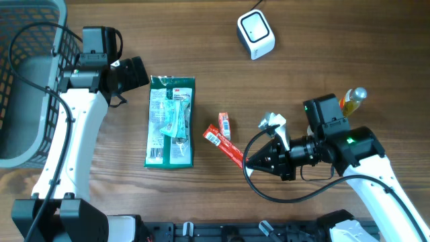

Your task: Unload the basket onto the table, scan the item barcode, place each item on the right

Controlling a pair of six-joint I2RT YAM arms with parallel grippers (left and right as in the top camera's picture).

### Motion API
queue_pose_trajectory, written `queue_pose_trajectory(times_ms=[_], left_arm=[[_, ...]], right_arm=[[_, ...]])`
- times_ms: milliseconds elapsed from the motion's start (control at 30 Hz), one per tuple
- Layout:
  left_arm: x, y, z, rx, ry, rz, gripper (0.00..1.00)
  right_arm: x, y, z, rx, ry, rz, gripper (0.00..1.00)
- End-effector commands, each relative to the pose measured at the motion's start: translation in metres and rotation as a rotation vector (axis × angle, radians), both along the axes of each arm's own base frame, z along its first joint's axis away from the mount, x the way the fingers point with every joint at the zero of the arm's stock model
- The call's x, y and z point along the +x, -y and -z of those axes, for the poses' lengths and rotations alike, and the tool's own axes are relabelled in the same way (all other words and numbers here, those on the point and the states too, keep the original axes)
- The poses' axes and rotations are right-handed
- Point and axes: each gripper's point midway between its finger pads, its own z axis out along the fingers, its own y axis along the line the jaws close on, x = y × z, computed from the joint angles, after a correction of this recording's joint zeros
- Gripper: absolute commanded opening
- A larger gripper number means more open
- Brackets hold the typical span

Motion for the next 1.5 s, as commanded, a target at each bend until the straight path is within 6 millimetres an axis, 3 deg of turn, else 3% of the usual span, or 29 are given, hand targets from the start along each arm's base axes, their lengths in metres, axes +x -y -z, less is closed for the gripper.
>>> queue_pose_trajectory(times_ms=[0,400,700,1067,1233,1467], left_arm=[[0.002,-0.003,-0.002,0.000,0.006,-0.016,1.00],[0.002,-0.003,-0.002,0.000,0.007,-0.016,1.00],[0.002,-0.003,-0.002,0.000,0.006,-0.016,1.00],[0.002,-0.003,-0.002,0.000,0.006,-0.016,1.00],[0.002,-0.003,-0.002,0.000,0.006,-0.016,1.00],[0.002,-0.003,-0.002,0.000,0.006,-0.016,1.00]], right_arm=[[0.004,-0.001,-0.009,0.013,0.002,0.018,0.04],[0.006,0.000,-0.006,-0.003,0.015,0.023,0.04],[-0.010,0.005,-0.001,-0.027,-0.022,-0.013,0.04],[-0.003,0.003,-0.002,-0.024,-0.026,0.015,0.04],[0.020,0.003,0.000,-0.065,-0.090,0.148,0.04],[0.062,-0.008,-0.023,0.021,-0.107,0.316,0.04]])
